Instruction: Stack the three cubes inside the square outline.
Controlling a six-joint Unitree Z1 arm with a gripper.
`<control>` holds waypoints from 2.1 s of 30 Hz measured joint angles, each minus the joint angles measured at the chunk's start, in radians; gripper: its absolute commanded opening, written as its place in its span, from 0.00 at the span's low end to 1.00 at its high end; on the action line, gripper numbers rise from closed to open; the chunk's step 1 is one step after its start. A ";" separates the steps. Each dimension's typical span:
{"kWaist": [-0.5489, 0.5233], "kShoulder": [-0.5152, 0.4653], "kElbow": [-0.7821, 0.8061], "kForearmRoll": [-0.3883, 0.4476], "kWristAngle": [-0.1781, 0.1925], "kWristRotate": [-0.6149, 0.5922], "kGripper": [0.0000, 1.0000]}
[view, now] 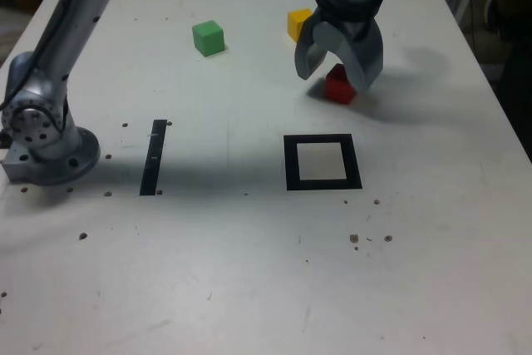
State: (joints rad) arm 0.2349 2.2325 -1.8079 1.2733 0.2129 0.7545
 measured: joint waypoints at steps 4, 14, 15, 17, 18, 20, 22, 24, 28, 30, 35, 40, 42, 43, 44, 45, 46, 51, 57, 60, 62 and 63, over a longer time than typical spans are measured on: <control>0.000 0.009 0.000 -0.001 -0.016 -0.004 0.73; 0.000 0.020 0.011 -0.032 -0.046 -0.004 0.53; 0.000 0.020 0.012 -0.036 -0.048 -0.004 0.48; 0.000 0.020 0.014 -0.048 -0.053 -0.004 0.41; 0.000 0.020 0.016 -0.053 -0.057 -0.004 0.39; 0.000 0.020 0.019 -0.065 -0.065 -0.004 0.36; 0.000 0.020 0.020 -0.067 -0.074 -0.004 0.33; 0.000 0.020 0.021 -0.067 -0.084 -0.004 0.30; 0.000 0.019 0.023 -0.066 -0.095 -0.004 0.23; 0.000 0.018 0.023 -0.064 -0.096 -0.004 0.21; 0.000 0.010 0.021 -0.040 -0.091 -0.005 0.20; -0.009 -0.044 -0.004 0.025 -0.073 -0.057 0.20; -0.021 -0.082 -0.002 0.042 -0.068 -0.101 0.20; -0.031 -0.106 0.004 0.049 -0.067 -0.135 0.20; -0.045 -0.130 0.018 0.054 -0.067 -0.167 0.20; -0.062 -0.152 0.036 0.057 -0.067 -0.200 0.20; -0.086 -0.172 0.056 0.058 -0.067 -0.237 0.20; -0.206 -0.199 0.120 0.066 -0.071 -0.411 0.20; -0.299 -0.234 0.162 0.060 -0.123 -0.617 0.20; -0.312 -0.235 0.187 0.040 -0.161 -0.714 0.20; -0.315 -0.236 0.209 0.017 -0.184 -0.729 0.20; -0.317 -0.236 0.215 0.006 -0.190 -0.731 0.20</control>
State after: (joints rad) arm -0.0818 1.9969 -1.5930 1.2795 0.0227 0.0239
